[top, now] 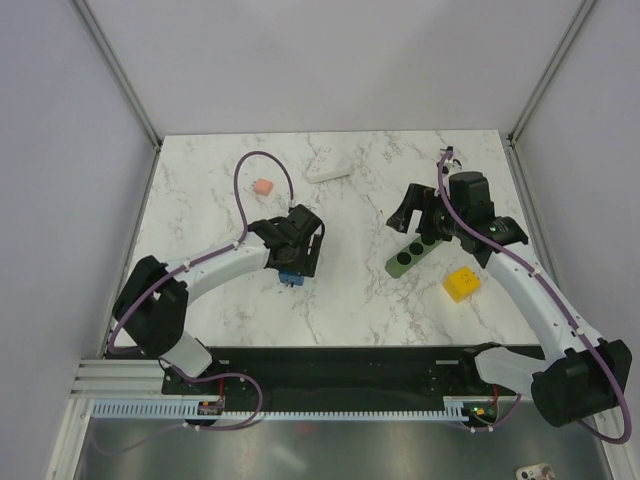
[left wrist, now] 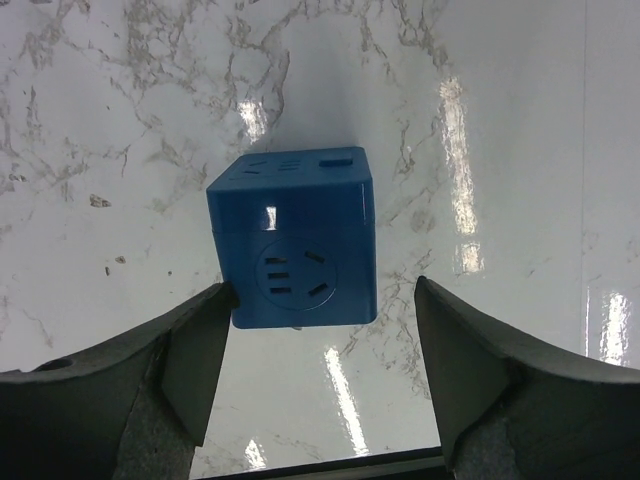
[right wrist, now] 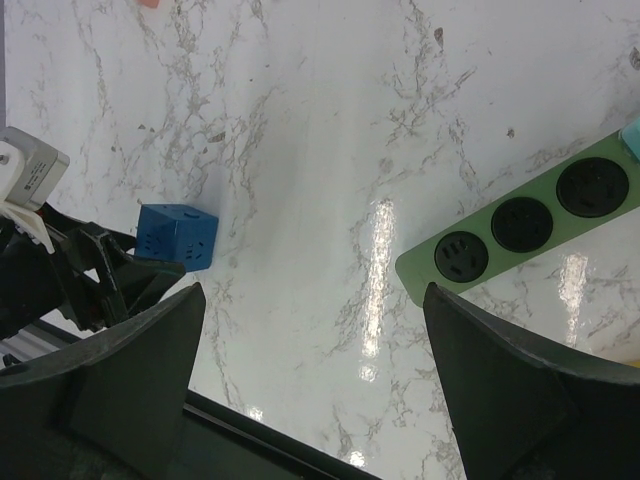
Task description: Insert the plug
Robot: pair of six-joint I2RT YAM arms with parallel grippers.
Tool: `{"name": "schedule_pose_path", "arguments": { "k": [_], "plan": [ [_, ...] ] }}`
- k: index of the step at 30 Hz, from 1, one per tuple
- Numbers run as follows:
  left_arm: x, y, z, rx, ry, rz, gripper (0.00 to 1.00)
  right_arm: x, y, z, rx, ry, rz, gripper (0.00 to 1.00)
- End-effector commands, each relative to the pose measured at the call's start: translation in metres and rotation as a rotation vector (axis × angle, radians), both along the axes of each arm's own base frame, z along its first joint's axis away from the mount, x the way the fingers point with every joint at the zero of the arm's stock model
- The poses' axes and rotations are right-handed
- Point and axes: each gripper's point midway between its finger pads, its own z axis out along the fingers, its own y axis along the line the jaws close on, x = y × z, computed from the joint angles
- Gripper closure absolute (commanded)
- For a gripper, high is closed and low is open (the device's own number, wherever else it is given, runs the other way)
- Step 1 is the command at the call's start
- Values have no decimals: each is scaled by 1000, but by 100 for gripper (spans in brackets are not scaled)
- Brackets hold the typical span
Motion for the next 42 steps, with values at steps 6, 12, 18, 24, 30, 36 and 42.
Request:
{"name": "schedule_pose_path", "arguments": {
  "k": [6,12,18,24,30,36,42],
  "plan": [
    [-1,10,-3,66,6,-20,15,3,2,12,20,-48,8,2],
    [3,9,6,62,-10,-22,15,5,3,2,14,-17,4,2],
    [2,12,4,86,-1,-27,15,3,3,5,22,-24,4,3],
    [3,4,18,42,-8,-42,14,1,2,6,20,-28,1,3],
    [6,-1,38,6,-35,-33,14,0,2,2,17,-17,5,3],
    [7,6,23,59,-18,-21,14,0,3,5,21,-20,9,3],
    [6,6,2,94,26,-19,17,-2,2,11,25,-37,9,3]
  ]
}}
